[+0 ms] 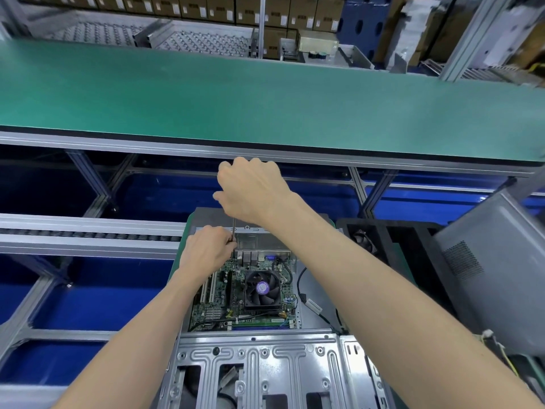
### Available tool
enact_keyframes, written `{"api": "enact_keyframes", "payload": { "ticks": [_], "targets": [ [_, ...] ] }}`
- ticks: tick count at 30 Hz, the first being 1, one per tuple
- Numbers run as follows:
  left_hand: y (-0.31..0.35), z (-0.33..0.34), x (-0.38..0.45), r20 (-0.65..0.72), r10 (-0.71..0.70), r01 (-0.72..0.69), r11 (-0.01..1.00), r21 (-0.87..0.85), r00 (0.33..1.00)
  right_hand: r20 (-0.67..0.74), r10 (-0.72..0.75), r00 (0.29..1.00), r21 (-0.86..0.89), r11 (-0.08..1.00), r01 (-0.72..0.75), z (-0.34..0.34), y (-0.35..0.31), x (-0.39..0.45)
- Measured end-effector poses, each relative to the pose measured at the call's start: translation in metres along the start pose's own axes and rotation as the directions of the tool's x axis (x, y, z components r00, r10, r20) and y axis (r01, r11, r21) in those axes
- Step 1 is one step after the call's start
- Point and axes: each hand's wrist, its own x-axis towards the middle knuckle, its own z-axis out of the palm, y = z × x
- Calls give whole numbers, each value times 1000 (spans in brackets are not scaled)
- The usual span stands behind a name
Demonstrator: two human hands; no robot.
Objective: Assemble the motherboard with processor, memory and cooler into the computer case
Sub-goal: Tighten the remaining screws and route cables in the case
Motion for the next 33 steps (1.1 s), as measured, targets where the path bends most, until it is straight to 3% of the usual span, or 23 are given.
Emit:
{"api": "enact_keyframes", "payload": {
  "ticks": [4,8,14,18,23,27,33],
  "targets": [
    [0,-1,-1,-8,-18,18,1000,3,1000,106,-89,990,178,982,70,-5,-1,2],
    [1,-2,-1,9,-14,14,1000,-5,1000,-46,-15,999,-78,997,12,3,-8,-1],
    [1,-2,-2,11,-34,35,999,-42,999,81,-92,992,148,986,80,-3,-6,2],
    [1,-4,-1,-10,-25,24,995,-92,1000,-51,27,998,-37,999,-29,1,-7,-3],
    [1,-8,-2,3,-46,46,989,-142,999,117,-45,992,190,982,22,-8,3,-2],
    [2,-10,-4,5,-34,34,984,-178,999,-20,21,1000,-28,999,-22,-1,-2,-5],
    [1,-11,-5,8,-45,46,980,-192,999,91,-71,993,179,982,54,-4,-3,-1]
  ]
}}
